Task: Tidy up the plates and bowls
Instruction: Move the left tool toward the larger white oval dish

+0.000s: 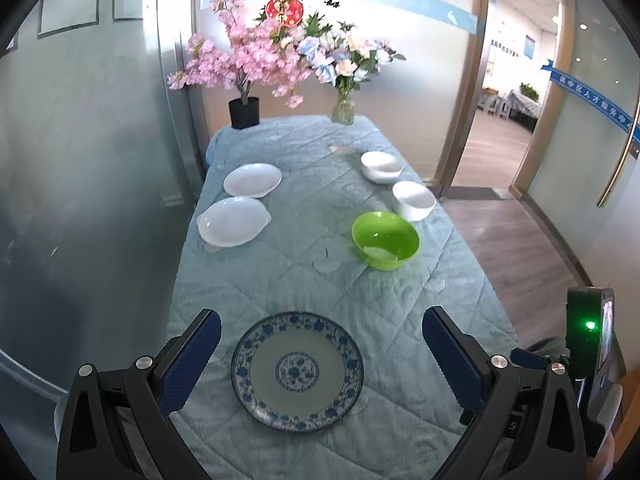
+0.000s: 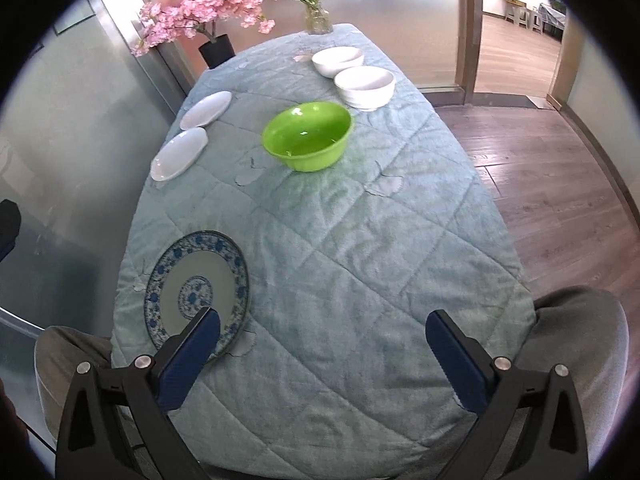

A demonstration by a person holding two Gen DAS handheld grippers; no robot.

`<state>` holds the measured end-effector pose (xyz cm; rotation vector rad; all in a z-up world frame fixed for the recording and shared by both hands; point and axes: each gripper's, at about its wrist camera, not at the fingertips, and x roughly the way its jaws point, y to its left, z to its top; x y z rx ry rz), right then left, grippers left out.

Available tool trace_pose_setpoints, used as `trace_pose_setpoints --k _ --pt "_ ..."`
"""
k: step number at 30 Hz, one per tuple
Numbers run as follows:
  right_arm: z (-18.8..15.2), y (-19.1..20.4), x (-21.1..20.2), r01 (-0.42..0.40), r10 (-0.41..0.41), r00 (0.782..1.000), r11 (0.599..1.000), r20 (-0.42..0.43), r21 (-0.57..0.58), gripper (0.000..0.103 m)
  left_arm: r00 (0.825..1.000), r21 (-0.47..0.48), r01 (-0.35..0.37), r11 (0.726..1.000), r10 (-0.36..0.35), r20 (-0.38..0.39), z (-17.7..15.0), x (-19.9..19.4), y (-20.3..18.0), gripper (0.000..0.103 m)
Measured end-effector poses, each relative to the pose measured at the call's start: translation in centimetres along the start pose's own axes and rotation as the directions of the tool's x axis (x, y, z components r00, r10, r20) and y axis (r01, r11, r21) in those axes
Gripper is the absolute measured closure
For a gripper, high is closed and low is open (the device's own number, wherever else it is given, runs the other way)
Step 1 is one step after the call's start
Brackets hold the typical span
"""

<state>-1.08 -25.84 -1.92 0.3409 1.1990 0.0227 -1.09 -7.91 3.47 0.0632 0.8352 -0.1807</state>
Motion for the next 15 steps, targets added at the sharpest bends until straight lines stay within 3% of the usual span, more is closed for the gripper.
trace_pose_setpoints --k 1,2,3,5,6,8,9,10,13,15 --pt "-0.1 -0.2 0.0 0.005 -0.005 1.0 1.0 -0.002 0.0 0.008 1.0 0.002 -0.011 1.0 0.011 -0.009 -0.1 0.1 0.0 0.037" --pt "-0.2 -0.4 -0.1 0.013 -0.013 1.0 1.0 -0.008 -0.006 0.016 0.999 0.009 -0.025 1.0 0.025 -0.035 -0.2 0.5 -0.1 0.051" --pt "-0.3 -0.5 0.0 0.022 -0.022 1.0 1.0 -0.014 -0.015 0.022 0.998 0.013 -0.029 1.0 0.029 -0.058 -0.3 0.8 -0.1 0.075" --pt "-0.4 -0.6 0.0 0.041 -0.042 0.999 0.998 -0.024 -0.039 0.05 0.996 -0.001 -0.029 1.0 0.028 -0.088 -0.5 1.3 0.1 0.08" --pt "-0.5 -0.6 0.1 0.047 -0.049 0.998 0.998 -0.026 -0.048 0.055 0.997 -0.009 -0.023 1.0 0.022 -0.078 -0.6 1.2 0.2 0.08" --pt "-0.5 -0.8 0.2 0.043 -0.044 0.999 0.998 -0.03 -0.052 0.058 0.998 -0.02 -0.022 1.0 0.02 -0.052 -0.5 0.7 0.3 0.054" --pt "-0.5 -0.9 0.2 0.036 -0.038 0.999 0.998 -0.029 -0.046 0.058 0.999 -0.024 -0.029 0.999 0.028 -0.047 -0.5 0.6 0.3 0.015" --pt "-0.4 -1.0 0.3 0.024 -0.025 0.999 0.999 -0.027 -0.036 0.055 0.999 -0.029 -0.044 0.999 0.043 -0.03 -0.5 0.3 0.3 0.001" --pt "-0.3 -0.8 0.6 -0.015 0.014 0.999 1.0 -0.036 -0.026 0.0 0.999 -0.011 -0.044 0.999 0.044 0.027 0.0 -0.6 0.5 0.001" --pt "-0.1 0.0 0.5 -0.033 0.031 0.999 0.998 -0.035 -0.056 0.001 0.999 0.003 -0.042 0.999 0.042 0.019 0.4 -0.6 0.7 0.001"
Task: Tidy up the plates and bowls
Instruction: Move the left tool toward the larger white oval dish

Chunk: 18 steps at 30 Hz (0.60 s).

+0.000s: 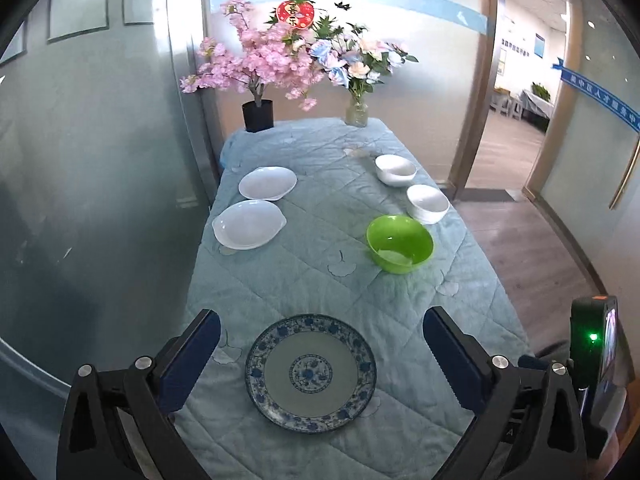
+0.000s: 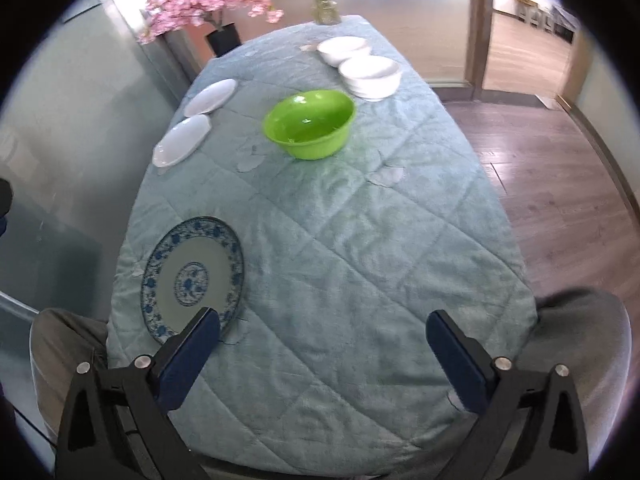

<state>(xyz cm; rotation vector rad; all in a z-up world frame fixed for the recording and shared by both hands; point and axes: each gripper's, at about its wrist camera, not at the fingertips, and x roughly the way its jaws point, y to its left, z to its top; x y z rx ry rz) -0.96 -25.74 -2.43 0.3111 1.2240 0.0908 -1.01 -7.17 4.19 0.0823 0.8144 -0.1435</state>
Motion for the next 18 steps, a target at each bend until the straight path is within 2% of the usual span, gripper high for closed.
trace_pose_setpoints --k 8,11,18 --pt "1.9 1.7 -0.9 -0.029 0.03 0.999 0.999 0.033 -0.017 0.001 1.0 -0.028 0.027 0.999 -0.027 0.012 2.5 -0.1 2.9 0.001" --pt "3.2 1.4 -0.8 -0.097 0.097 0.995 0.995 0.019 -0.008 0.001 0.999 -0.045 0.031 0.999 -0.03 0.023 4.0 -0.3 5.0 0.001" --pt "9.4 0.7 -3.8 -0.131 0.134 0.983 0.991 0.126 -0.031 0.001 0.999 -0.08 0.028 0.996 -0.026 0.02 8.0 0.8 10.6 0.001"
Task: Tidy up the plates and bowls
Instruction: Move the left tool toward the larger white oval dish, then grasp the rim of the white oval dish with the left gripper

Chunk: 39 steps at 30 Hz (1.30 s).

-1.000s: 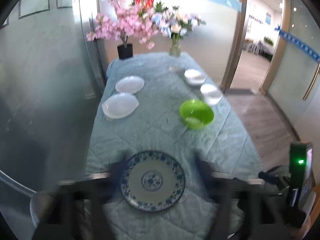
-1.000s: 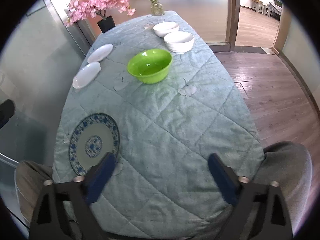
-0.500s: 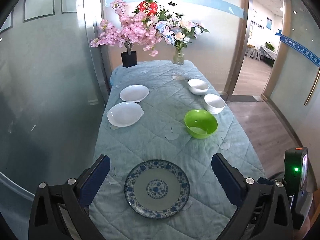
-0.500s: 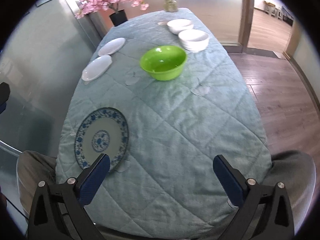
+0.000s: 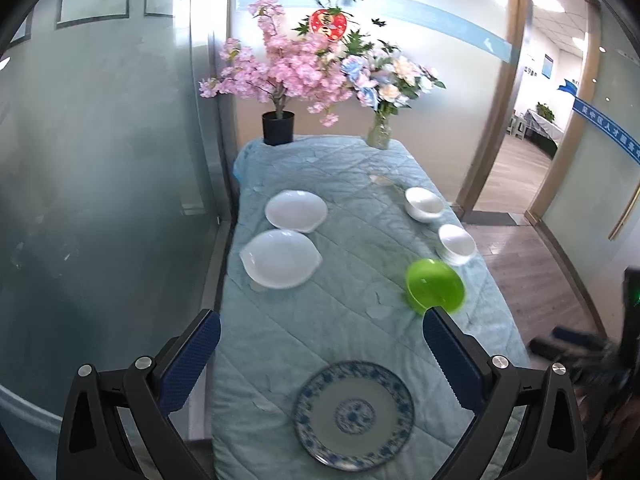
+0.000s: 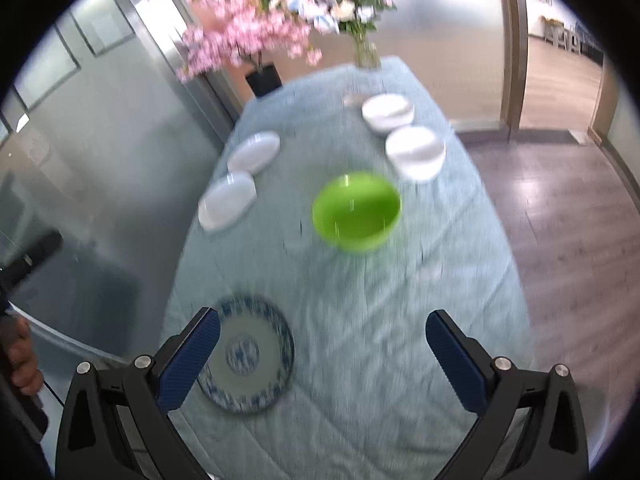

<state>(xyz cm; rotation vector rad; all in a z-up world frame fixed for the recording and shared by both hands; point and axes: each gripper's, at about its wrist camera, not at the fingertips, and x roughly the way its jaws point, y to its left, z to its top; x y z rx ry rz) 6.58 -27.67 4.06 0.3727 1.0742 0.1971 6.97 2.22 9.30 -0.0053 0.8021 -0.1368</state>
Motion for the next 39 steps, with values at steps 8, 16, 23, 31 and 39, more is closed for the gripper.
trace_pose_setpoints --k 8,16,23,31,39 --pt "7.6 1.6 -1.1 -0.019 0.026 0.996 0.997 0.08 -0.076 0.001 1.0 -0.007 0.028 1.0 -0.028 0.003 6.0 1.3 4.0 0.001" --pt "10.7 4.1 1.5 -0.032 0.04 0.998 0.987 0.047 -0.16 0.001 0.998 -0.011 0.052 0.999 -0.053 -0.035 9.2 4.6 5.2 0.001" --pt "13.0 5.8 5.4 -0.088 0.085 0.996 0.979 -0.025 -0.185 0.003 0.991 -0.049 0.077 0.996 -0.082 -0.11 10.5 10.1 7.0 0.001" --pt "17.3 9.5 15.5 -0.207 0.172 0.966 0.962 -0.195 -0.177 0.019 0.966 -0.157 0.087 0.984 -0.122 -0.23 12.0 21.1 12.4 0.008" --pt "17.2 12.6 30.2 -0.22 0.148 0.916 0.963 -0.373 -0.157 0.033 0.909 -0.272 0.077 0.959 -0.18 -0.377 9.4 34.8 17.9 0.024"
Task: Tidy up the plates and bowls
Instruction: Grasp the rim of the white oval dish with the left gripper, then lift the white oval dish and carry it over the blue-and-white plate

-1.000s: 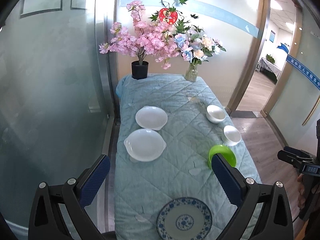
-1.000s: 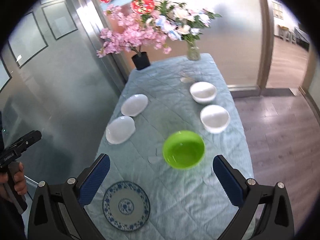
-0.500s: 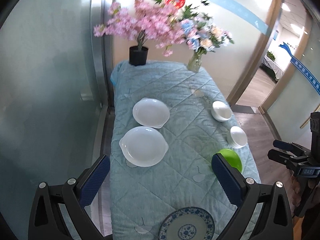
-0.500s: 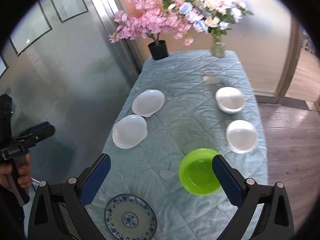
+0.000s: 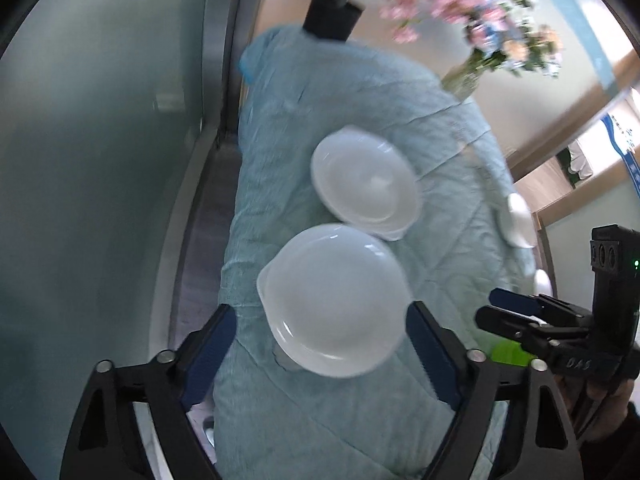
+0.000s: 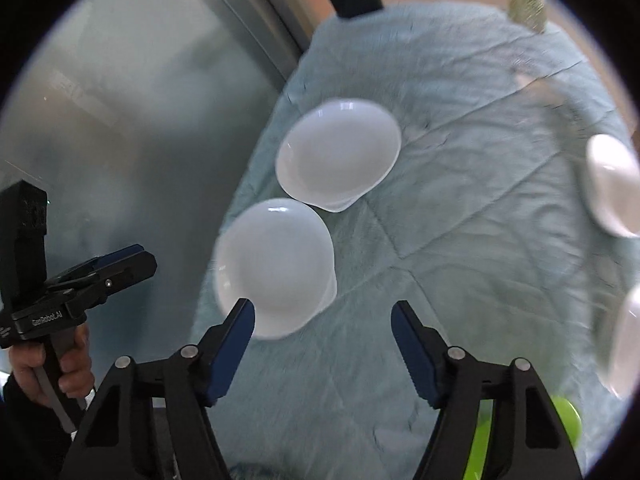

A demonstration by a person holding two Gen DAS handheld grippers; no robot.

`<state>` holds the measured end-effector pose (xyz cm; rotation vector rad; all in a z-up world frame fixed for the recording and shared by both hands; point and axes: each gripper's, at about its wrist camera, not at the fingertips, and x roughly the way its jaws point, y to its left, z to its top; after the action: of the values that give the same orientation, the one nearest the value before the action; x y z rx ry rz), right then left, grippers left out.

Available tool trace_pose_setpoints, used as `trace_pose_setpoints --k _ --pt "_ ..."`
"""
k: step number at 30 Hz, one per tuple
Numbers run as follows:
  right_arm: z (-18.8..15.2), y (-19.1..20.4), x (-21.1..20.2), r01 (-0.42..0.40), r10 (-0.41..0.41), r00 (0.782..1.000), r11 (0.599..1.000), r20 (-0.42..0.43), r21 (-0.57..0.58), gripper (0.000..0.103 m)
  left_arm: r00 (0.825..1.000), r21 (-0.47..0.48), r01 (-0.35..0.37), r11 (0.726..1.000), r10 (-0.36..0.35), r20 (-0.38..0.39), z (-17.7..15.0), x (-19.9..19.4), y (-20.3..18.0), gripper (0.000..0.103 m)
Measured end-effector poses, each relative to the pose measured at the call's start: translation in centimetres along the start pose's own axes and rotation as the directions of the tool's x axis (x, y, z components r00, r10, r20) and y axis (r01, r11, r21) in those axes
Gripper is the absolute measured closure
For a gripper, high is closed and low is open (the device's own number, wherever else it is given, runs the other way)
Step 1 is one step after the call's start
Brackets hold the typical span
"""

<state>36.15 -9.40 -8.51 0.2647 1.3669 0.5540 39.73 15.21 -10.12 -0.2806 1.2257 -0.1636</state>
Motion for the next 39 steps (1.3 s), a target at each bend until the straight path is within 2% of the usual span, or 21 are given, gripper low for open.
trace_pose_setpoints --k 1,5,7,10,12,15,16,17,19,21,23,26,31,39 --pt "0.4 0.0 1.7 0.0 0.0 1.0 1.0 -0.017 0.001 0.034 1.0 -0.008 0.001 1.0 -0.001 -0.022 0.2 1.4 0.7 0.027" --pt "1.3 0.4 5.3 0.0 -0.001 0.999 1.0 -0.041 -0.009 0.036 0.997 -0.053 0.007 0.999 -0.011 -0.075 0.5 5.9 3.0 0.027" --pt "1.6 0.5 6.8 0.012 -0.013 0.998 1.0 -0.054 -0.015 0.039 0.995 -0.056 0.018 0.998 -0.023 -0.095 0.4 7.4 3.8 0.036" --pt "1.8 0.8 8.3 0.023 -0.025 0.998 0.999 -0.064 -0.024 0.043 0.992 -0.06 0.033 0.998 -0.04 -0.118 0.2 8.7 4.2 0.044" --pt "1.8 0.9 9.2 0.023 -0.025 0.997 0.999 -0.076 -0.023 0.052 0.99 -0.069 0.057 0.996 -0.065 -0.123 0.0 9.3 4.4 0.05" --pt "2.0 0.9 9.3 0.029 -0.03 0.998 0.999 -0.057 -0.023 0.056 0.988 -0.066 0.066 0.996 -0.074 -0.135 0.2 10.0 4.1 0.063" --pt "2.1 0.9 9.4 0.032 -0.033 0.998 0.999 -0.055 -0.021 0.063 0.987 -0.064 0.07 0.995 -0.078 -0.139 0.2 10.2 3.9 0.066" --pt "2.2 0.8 9.4 0.044 -0.045 0.997 0.999 -0.055 -0.018 0.076 0.988 -0.061 0.062 0.996 -0.07 -0.141 0.1 10.2 3.7 0.066" --pt "2.2 0.7 9.7 0.063 -0.063 0.997 0.998 -0.055 -0.006 0.087 0.989 -0.049 0.029 0.998 -0.036 -0.141 0.1 10.5 3.5 0.08" --pt "2.0 0.3 9.4 0.056 -0.055 0.997 0.998 -0.046 0.014 0.089 0.99 -0.048 0.009 0.999 -0.016 -0.143 0.0 10.4 3.7 0.091" --pt "1.8 0.0 9.2 0.045 -0.044 0.998 0.998 -0.042 0.036 0.09 0.989 -0.044 0.012 0.999 -0.018 -0.144 0.0 10.3 3.8 0.094" --pt "1.6 -0.1 8.7 0.061 -0.06 0.997 0.997 -0.039 0.042 0.091 0.99 -0.034 0.012 0.999 -0.017 -0.138 0.0 9.9 3.6 0.095" --pt "1.2 0.5 6.4 0.046 -0.047 0.999 0.997 0.009 0.065 0.091 0.997 -0.015 0.027 1.0 -0.028 -0.068 0.2 6.5 2.6 0.097" --pt "0.0 2.6 -3.1 0.014 -0.026 0.99 0.996 0.141 0.086 0.094 0.998 0.042 0.048 0.998 -0.05 0.048 -0.4 -3.4 -1.7 0.097"
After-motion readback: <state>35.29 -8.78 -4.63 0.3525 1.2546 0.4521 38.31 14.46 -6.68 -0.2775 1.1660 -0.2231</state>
